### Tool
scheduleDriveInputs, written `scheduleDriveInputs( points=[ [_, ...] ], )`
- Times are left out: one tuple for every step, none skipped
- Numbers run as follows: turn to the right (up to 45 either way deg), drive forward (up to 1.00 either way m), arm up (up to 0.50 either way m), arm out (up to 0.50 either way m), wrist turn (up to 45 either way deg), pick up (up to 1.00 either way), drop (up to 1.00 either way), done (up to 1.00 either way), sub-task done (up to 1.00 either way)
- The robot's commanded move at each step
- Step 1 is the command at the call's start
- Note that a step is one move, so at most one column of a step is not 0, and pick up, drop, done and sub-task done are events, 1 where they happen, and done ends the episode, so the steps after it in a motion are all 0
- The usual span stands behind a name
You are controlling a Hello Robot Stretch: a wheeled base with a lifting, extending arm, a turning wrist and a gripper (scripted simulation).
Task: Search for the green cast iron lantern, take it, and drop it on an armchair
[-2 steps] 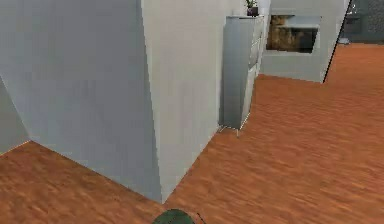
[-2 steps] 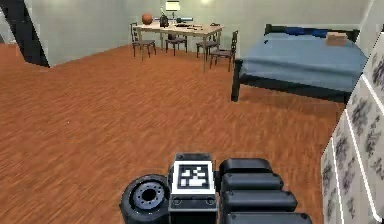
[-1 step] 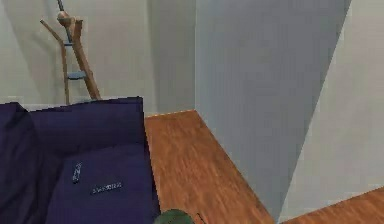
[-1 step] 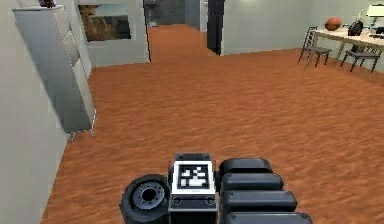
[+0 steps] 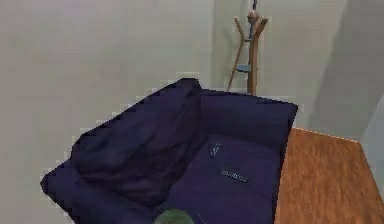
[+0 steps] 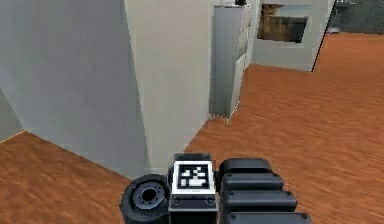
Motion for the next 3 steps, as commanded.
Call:
scheduleDriveInputs(
  points=[
    [-42.0, 0.0, 0.0, 0.0, 0.0, 0.0, 0.0, 0.0, 0.0],
    [0.0, 0.25, 0.0, 0.0, 0.0, 0.0, 0.0, 0.0, 0.0],
    [45.0, 0.0, 0.0, 0.0, 0.0, 0.0, 0.0, 0.0, 0.0]
  ],
)
